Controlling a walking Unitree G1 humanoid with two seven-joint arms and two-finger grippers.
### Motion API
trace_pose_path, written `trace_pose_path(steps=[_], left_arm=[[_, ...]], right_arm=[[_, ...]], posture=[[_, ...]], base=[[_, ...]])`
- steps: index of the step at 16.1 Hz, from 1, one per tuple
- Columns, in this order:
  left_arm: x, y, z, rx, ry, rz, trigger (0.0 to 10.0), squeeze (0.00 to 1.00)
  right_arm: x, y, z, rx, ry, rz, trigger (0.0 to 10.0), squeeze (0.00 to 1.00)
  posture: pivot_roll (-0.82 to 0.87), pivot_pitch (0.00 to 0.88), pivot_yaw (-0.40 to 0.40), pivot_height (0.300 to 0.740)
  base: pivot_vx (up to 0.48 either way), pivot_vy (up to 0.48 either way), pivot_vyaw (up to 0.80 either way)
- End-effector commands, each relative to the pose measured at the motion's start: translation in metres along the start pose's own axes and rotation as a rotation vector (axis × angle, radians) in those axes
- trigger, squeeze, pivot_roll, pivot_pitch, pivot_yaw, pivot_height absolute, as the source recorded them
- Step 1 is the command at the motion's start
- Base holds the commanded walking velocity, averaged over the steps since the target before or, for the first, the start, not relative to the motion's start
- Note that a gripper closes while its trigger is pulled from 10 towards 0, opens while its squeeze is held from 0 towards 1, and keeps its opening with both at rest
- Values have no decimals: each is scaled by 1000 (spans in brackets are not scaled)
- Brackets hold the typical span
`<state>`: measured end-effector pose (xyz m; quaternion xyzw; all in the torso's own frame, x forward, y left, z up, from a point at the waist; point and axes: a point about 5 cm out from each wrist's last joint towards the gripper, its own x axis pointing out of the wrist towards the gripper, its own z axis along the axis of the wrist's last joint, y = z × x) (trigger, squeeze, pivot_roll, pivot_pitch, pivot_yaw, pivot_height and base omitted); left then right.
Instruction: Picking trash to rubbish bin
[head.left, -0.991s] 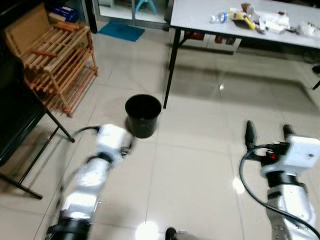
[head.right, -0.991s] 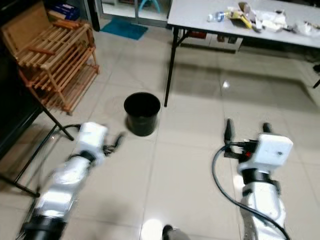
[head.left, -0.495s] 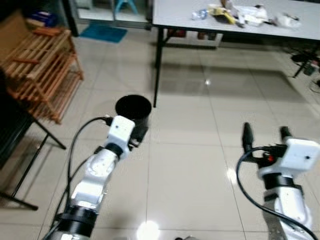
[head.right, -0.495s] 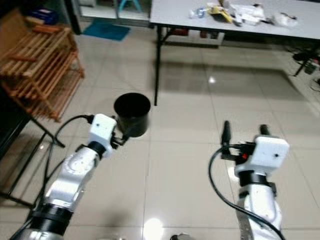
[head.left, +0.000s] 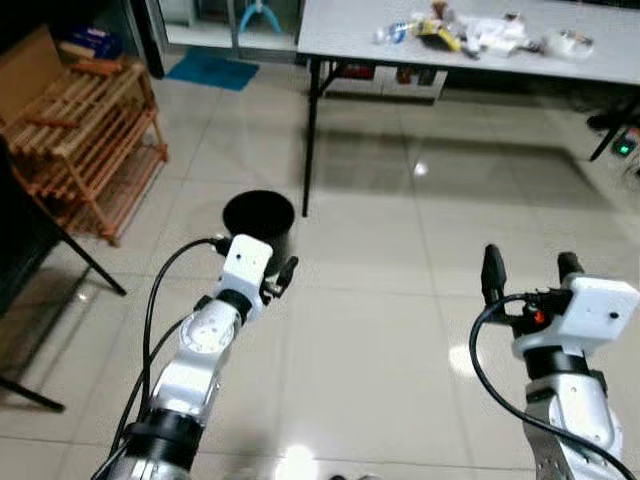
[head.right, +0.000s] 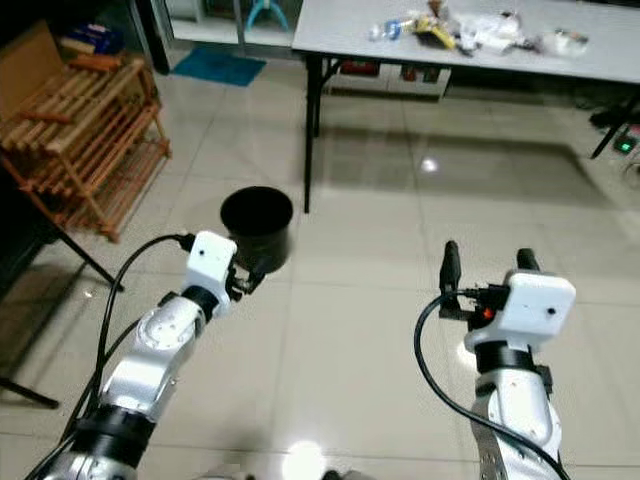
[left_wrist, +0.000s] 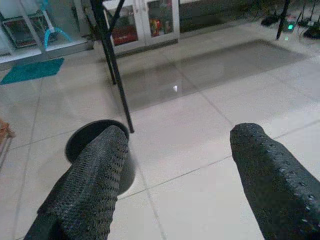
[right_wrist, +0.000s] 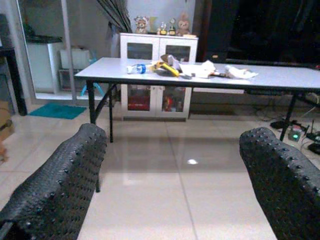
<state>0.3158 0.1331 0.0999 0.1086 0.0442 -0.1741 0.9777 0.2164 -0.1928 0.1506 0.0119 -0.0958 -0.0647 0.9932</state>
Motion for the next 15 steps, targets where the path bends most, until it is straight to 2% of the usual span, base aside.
trace_pose_path(steps=[1, 15], left_arm=[[1, 2, -2, 4, 11, 13, 10000, 0], [7, 3, -5, 16, 26, 37, 10000, 0]], right_arm=[[-1, 0, 4, -3, -14, -4, 10000, 0], [3, 11, -3, 11, 19, 51, 10000, 0]], posture=[[145, 98, -30, 740], [141, 98, -29, 740]], base=[[0, -469, 0], [0, -472, 0]])
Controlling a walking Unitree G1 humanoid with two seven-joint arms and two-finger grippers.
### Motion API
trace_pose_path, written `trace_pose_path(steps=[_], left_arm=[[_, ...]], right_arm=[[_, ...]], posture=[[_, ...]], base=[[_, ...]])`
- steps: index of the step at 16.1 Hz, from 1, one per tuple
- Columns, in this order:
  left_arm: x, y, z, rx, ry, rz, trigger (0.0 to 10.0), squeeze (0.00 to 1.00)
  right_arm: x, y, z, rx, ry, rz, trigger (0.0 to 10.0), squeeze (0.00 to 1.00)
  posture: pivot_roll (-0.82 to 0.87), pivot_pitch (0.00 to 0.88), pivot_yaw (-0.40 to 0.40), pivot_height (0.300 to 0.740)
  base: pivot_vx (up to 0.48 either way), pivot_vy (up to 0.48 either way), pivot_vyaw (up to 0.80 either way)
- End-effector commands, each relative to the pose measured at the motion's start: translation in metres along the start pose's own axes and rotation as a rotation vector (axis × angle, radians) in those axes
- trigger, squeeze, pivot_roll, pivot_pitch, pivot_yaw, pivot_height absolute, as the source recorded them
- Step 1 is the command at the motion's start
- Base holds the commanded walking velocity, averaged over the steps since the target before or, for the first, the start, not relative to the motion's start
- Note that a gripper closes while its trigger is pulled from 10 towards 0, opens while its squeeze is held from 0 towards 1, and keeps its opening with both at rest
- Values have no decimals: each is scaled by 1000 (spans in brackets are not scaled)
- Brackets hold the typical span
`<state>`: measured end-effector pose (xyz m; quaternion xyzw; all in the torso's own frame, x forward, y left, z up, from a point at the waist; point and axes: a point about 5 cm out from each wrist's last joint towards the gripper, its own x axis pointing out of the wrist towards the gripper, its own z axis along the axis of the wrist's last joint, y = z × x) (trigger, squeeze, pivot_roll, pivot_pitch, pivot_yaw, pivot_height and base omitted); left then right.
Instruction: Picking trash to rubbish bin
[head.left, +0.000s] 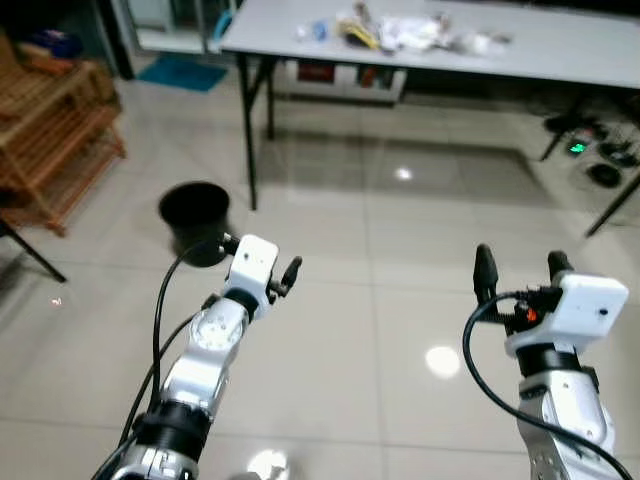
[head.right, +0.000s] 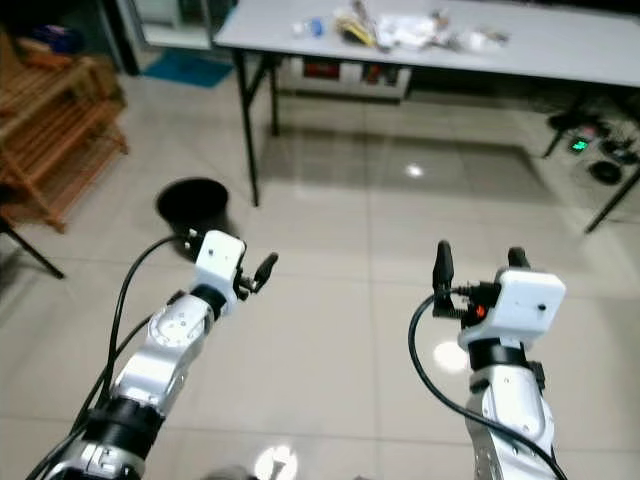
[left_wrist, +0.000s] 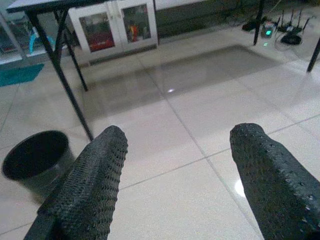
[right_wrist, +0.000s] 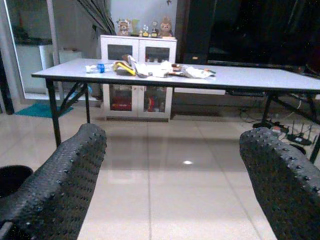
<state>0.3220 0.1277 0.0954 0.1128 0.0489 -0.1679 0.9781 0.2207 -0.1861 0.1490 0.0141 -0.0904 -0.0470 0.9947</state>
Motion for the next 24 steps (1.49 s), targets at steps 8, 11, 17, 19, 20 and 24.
trace_pose_path(steps=[8, 11, 17, 19, 20, 24], left_arm=[[3, 9, -2, 19, 15, 47, 10000, 0], [6, 9, 0, 19, 14, 52, 10000, 0], [14, 10, 6, 27, -2, 38, 10000, 0], [14, 19, 7, 69, 9, 35, 10000, 0], [15, 20, 7, 76, 11, 34, 10000, 0], [17, 20, 7, 102, 16, 25, 10000, 0]], right_arm=[[5, 8, 2, 9, -13, 45, 10000, 0], [7, 6, 3, 13, -23, 33, 10000, 0], [11, 11, -5, 68, -21, 15, 10000, 0], [16, 17, -8, 93, -34, 5, 10000, 0], [17, 18, -8, 97, -35, 4, 10000, 0], [16, 22, -11, 110, -36, 1, 10000, 0]], posture=[[140, 89, -20, 740], [132, 84, -13, 740], [179, 76, 17, 740], [191, 76, 47, 740], [191, 76, 47, 740], [191, 78, 56, 740]], base=[[0, -472, 0], [0, -471, 0], [0, 0, 0], [0, 0, 0], [0, 0, 0], [0, 0, 0]])
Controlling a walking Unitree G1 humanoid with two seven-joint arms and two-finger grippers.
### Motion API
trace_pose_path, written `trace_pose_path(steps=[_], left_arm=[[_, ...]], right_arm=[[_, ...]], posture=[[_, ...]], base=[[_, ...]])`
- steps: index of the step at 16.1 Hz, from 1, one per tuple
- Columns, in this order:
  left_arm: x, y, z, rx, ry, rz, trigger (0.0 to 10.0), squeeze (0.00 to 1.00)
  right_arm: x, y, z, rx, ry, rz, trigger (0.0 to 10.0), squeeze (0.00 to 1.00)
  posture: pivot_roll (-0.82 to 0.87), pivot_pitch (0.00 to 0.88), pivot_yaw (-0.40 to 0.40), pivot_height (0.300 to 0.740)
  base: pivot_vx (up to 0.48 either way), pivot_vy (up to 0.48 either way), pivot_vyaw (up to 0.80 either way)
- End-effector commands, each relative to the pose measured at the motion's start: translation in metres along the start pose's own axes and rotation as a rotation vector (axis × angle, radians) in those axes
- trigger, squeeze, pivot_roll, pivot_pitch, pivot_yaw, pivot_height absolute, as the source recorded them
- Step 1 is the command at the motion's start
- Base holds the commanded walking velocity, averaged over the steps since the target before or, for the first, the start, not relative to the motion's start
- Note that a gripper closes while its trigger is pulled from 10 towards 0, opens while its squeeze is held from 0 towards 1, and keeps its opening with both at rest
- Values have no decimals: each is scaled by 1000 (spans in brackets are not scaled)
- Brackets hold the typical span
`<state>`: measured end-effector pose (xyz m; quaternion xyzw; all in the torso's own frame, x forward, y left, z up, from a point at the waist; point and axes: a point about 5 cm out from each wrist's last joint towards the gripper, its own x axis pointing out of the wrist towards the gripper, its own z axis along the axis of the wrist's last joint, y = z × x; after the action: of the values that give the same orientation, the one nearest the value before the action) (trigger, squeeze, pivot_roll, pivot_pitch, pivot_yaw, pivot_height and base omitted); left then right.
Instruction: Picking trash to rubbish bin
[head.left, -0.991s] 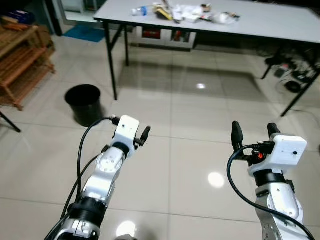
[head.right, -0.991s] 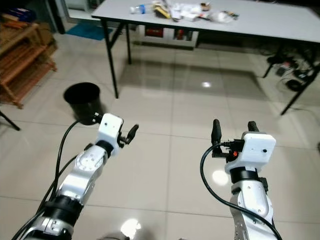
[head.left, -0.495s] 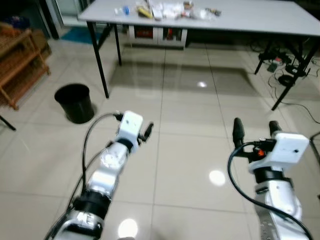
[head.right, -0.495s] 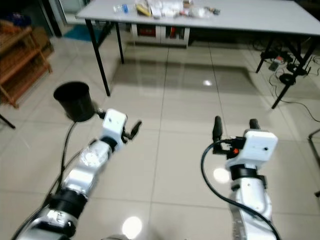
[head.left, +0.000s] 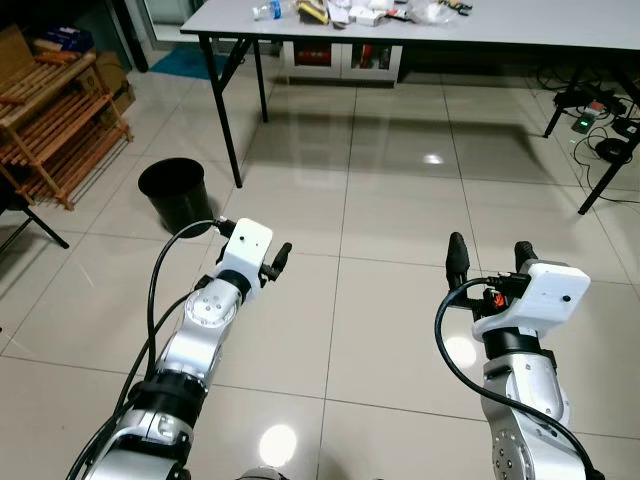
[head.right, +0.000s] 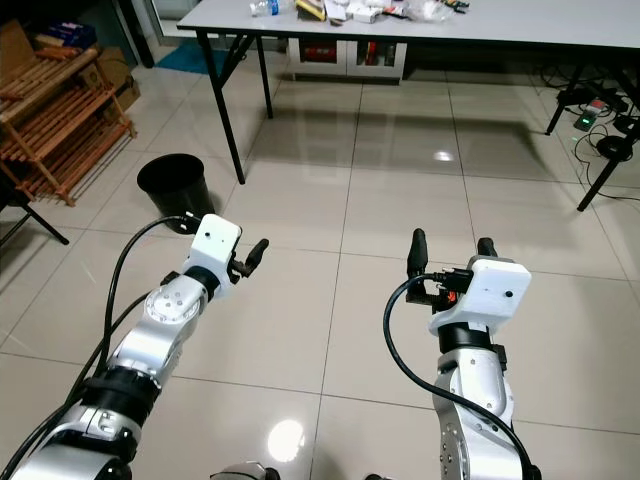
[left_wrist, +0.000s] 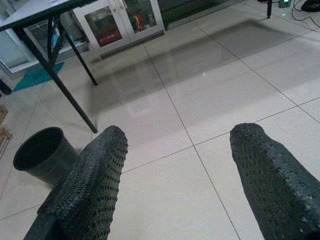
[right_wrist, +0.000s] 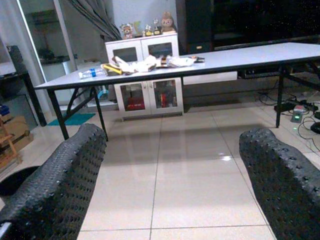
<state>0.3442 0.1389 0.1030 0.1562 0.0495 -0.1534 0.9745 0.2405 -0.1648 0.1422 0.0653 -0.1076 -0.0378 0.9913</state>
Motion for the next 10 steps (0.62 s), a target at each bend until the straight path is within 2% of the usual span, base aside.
trace_pose_path(steps=[1, 8, 10], left_arm=[[1, 1, 1, 19, -3, -6, 10000, 0], [3, -4, 0, -6, 1, 1, 10000, 0], [-4, -6, -3, -28, 17, -16, 10000, 0]], right_arm=[[0, 0, -1, 6, -7, -8, 10000, 0], [0, -1, -3, 3, 0, 4, 10000, 0], [-1, -4, -3, -3, 5, 0, 10000, 0]], posture=[[191, 78, 56, 740], [188, 84, 30, 740], [183, 84, 27, 740]], base=[[0, 0, 0], [0, 0, 0], [0, 0, 0]])
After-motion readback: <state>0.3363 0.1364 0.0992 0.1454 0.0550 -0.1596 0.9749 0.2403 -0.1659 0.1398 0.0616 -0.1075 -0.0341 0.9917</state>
